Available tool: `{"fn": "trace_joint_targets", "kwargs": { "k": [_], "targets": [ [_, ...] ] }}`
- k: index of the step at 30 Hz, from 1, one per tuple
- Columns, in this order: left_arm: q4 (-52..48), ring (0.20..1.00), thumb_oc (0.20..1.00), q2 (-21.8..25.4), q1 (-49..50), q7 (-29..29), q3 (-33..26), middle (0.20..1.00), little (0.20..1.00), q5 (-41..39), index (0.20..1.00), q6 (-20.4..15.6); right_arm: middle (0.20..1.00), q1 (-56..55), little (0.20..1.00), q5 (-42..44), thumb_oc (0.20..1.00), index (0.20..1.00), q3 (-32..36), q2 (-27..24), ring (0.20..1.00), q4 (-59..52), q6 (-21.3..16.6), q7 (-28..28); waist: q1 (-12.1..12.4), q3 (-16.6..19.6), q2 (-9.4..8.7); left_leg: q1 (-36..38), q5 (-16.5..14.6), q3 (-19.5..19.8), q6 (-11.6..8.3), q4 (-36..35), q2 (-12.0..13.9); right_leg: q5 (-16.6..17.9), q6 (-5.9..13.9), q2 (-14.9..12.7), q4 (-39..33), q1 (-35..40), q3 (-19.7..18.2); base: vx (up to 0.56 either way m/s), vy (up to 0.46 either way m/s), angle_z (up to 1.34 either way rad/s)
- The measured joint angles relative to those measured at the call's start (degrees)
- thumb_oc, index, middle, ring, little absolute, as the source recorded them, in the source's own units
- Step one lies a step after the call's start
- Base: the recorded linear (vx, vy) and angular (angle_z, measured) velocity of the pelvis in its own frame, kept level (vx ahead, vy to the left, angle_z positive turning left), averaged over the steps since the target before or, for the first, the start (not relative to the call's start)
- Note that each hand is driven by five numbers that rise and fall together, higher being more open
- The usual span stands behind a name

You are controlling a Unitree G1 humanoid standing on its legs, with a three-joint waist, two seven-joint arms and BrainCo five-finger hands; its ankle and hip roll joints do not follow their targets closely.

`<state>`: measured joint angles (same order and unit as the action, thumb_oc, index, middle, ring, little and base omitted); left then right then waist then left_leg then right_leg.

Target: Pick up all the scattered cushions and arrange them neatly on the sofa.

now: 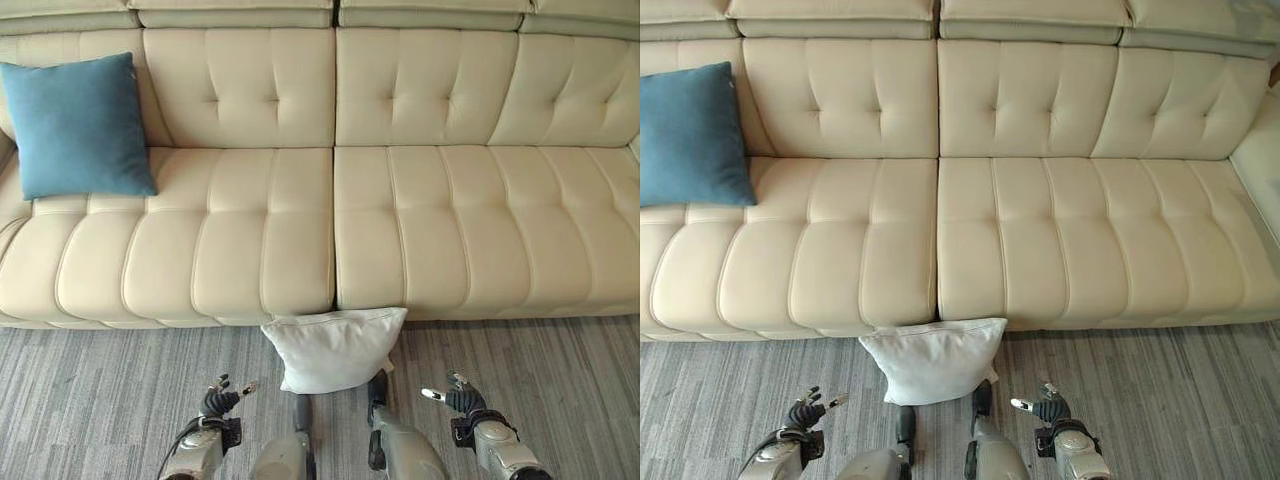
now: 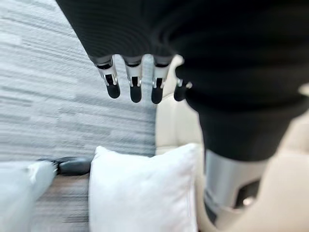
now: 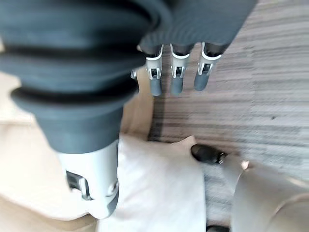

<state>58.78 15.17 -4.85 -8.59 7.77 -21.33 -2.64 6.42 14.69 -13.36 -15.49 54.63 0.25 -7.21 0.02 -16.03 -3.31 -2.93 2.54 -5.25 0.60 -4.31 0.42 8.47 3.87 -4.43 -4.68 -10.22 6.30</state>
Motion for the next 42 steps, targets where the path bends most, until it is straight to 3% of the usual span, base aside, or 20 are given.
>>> {"fn": "trace_joint_targets", "kwargs": {
  "k": [3, 5, 8, 10, 15, 23, 26, 29, 33, 34, 35, 36, 40, 41, 42],
  "targets": [
    [1.76, 1.0, 1.0, 0.01, -1.76, -0.28, 0.76, 1.0, 1.0, -0.01, 1.0, -0.37, 1.0, 2.41, 1.0, 0.14, 1.0, 1.0, -0.76, -0.11, 1.0, 3.71, -0.02, -0.48, 0.29, -0.52, 0.63, -1.75, 0.29, 0.15, -1.13, 0.49, 0.95, 0.4, -0.57, 1.0, 0.02, -1.2, 0.2, -0.1, -0.046, 0.03],
    [6.66, 1.0, 1.0, 0.24, -6.79, -0.82, 1.18, 1.0, 1.0, -0.04, 1.0, -0.77, 1.0, 7.0, 1.0, 1.06, 1.0, 1.0, -1.54, -0.25, 1.0, 8.14, -0.18, -1.92, 0.22, -1.33, 0.98, -8.29, -0.08, 0.42, -1.65, 4.35, 1.19, 0.38, -0.64, 0.93, 1.54, -6.52, 0.17, -0.08, -0.037, 0.14],
    [7.95, 1.0, 1.0, 1.37, -13.54, -2.41, 1.1, 1.0, 1.0, -0.09, 1.0, -0.69, 1.0, 16.34, 1.0, 2.46, 1.0, 1.0, -1.18, -0.87, 1.0, 10.06, -1.3, -4.7, 0.36, -8.23, 1.57, -15.58, -0.01, 1.63, -1.87, 7.87, 1.18, 2.48, -2.35, 1.16, 2.2, -12.12, 0.33, -0.08, -0.051, 0.19],
    [8.86, 1.0, 1.0, 2.41, -16.5, -3.52, 1.33, 1.0, 1.0, -0.38, 1.0, -0.68, 1.0, 21.22, 1.0, 4.08, 1.0, 1.0, -1.54, -2.33, 1.0, 11.55, -1.83, -6.6, 0.3, -9.75, 1.52, -21.07, -0.3, 1.58, -2.67, 9.67, 1.38, 1.8, -3.17, 1.05, 3.66, -17.16, 0.76, -0.1, -0.047, 0.04],
    [9.31, 1.0, 1.0, 8.39, -28.25, -6.01, 1.44, 1.0, 1.0, -2.59, 1.0, -1.54, 1.0, 33.36, 1.0, 8.1, 1.0, 1.0, -1.16, -7.95, 1.0, 11.03, -3.41, -10.91, -0.54, -16.39, 0.53, -32.96, 0.82, 2.22, -3.2, 13.27, 1.36, 3.82, -2.44, 0.85, 5.13, -28.06, 0.66, -0.02, -0.015, 0.07],
    [4.63, 1.0, 1.0, 12.37, -41.34, -8.94, 6.35, 1.0, 1.0, -4.75, 1.0, -3.87, 1.0, 45.34, 1.0, 11.53, 1.0, 1.0, -3.93, -9.48, 1.0, 1.2, -7.13, -14.83, -1.63, -17.31, 0.39, -47.87, 0.29, 3.31, -3.04, 18.87, 1.74, 7.33, -3.32, 1.15, 6.13, -40.71, 0.45, 0.01, -0.005, 0.02],
    [4.17, 1.0, 1.0, 13.16, -50.86, -10.81, 13.57, 1.0, 1.0, -4.82, 1.0, -4.2, 1.0, 52.63, 1.0, 12.55, 1.0, 1.0, -6.76, -9.62, 1.0, -2.94, -8.14, -16.24, -1.64, -17.27, 0.39, -56.39, -0.79, 4.11, -3.02, 24.95, 2.09, 5.93, -3.36, 1.0, 11.81, -48.8, 0.78, 0.0, 0.0, 0.0],
    [2.11, 1.0, 1.0, 11.93, -57.91, -12.07, 16.93, 1.0, 1.0, -4.79, 1.0, -4.71, 1.0, 55.9, 1.0, 14.26, 1.0, 1.0, -6.54, -8.11, 1.0, -3.84, -10.41, -19.04, -2.12, -17.3, 0.37, -62.96, -1.79, 4.87, -3.02, 29.39, 2.04, 4.38, -3.71, 0.58, 17.32, -55.29, 1.53, 0.0, -0.009, 0.07],
    [-0.5, 1.0, 1.0, 11.38, -59.95, -14.33, 19.66, 1.0, 1.0, -4.78, 1.0, -4.72, 1.0, 57.6, 1.0, 16.09, 1.0, 1.0, -9.42, -7.34, 1.0, -3.16, -10.55, -18.89, -2.07, -17.23, 0.37, -66.28, -2.21, 4.89, -2.82, 31.97, 1.28, 1.6, -3.33, -0.8, 22.67, -59.94, 1.37, 0.0, -0.005, 0.08],
    [-2.78, 0.677, 0.677, 11.78, -61.07, -14.8, 20.86, 0.677, 0.677, -4.76, 0.677, -4.91, 0.856, 58.99, 0.856, 16.86, 0.856, 0.856, -10.87, -6.51, 0.856, -2.71, -11.15, -18.87, -2.0, -17.22, 0.35, -68.49, -2.61, 5.07, -2.82, 33.02, 1.19, 1.18, -3.85, -0.97, 23.98, -62.03, 1.42, 0.0, -0.008, 0.06],
    [-3.54, 0.338, 0.338, 11.15, -61.5, -14.9, 21.2, 0.338, 0.338, -4.77, 0.338, -5.16, 0.329, 59.99, 0.329, 16.99, 0.329, 0.329, -10.84, -5.95, 0.329, -2.85, -11.32, -18.81, -1.78, -17.22, 0.35, -69.31, -2.79, 5.16, -2.58, 33.29, 1.07, 1.09, -3.96, -1.0, 24.11, -62.78, 1.42, -0.02, -0.008, 0.08],
    [-5.07, 0.2, 0.2, 11.06, -61.83, -15.1, 21.26, 0.2, 0.2, -4.77, 0.2, -5.38, 0.2, 60.13, 0.2, 17.35, 0.2, 0.2, -10.71, -5.62, 0.2, -3.08, -11.83, -18.87, -1.66, -17.22, 0.35, -70.25, -2.7, 5.33, -2.62, 33.71, 0.85, 1.09, -3.96, -1.13, 24.29, -63.64, 1.38, -0.02, 0.015, 0.07],
    [-7.24, 0.2, 0.2, 8.71, -61.08, -15.86, 20.58, 0.2, 0.2, -6.89, 0.2, -6.78, 0.2, 59.11, 0.2, 18.72, 0.2, 0.2, -6.35, -4.56, 0.2, -3.7, -13.89, -19.08, -1.4, -17.21, 0.33, -71.33, -2.6, 6.11, -2.62, 33.89, -0.05, 1.18, -3.68, -1.67, 22.96, -63.97, 1.37, -0.03, 0.013, 0.04],
    [-8.12, 0.2, 0.2, 7.99, -60.81, -15.99, 19.76, 0.2, 0.2, -7.51, 0.2, -6.95, 0.2, 59.03, 0.2, 19.39, 0.2, 0.2, -5.72, -4.19, 0.2, -3.89, -14.44, -19.13, -1.39, -17.2, 0.32, -71.33, -2.38, 6.01, -2.3, 33.59, 0.01, 0.54, -2.44, -1.67, 22.75, -63.94, 1.41, -0.06, 0.041, -0.08],
    [-9.49, 0.2, 0.2, 6.22, -60.35, -16.22, 18.75, 0.2, 0.2, -9.16, 0.2, -7.18, 0.2, 58.51, 0.2, 21.08, 0.2, 0.2, -3.15, -2.77, 0.2, -3.97, -15.19, -19.25, -1.58, -17.2, 0.32, -71.3, -1.59, 4.84, -1.23, 33.52, 0.33, -1.5, -1.01, -1.87, 27.2, -65.47, 0.78, -0.05, 0.026, 0.11]
  ]
}}
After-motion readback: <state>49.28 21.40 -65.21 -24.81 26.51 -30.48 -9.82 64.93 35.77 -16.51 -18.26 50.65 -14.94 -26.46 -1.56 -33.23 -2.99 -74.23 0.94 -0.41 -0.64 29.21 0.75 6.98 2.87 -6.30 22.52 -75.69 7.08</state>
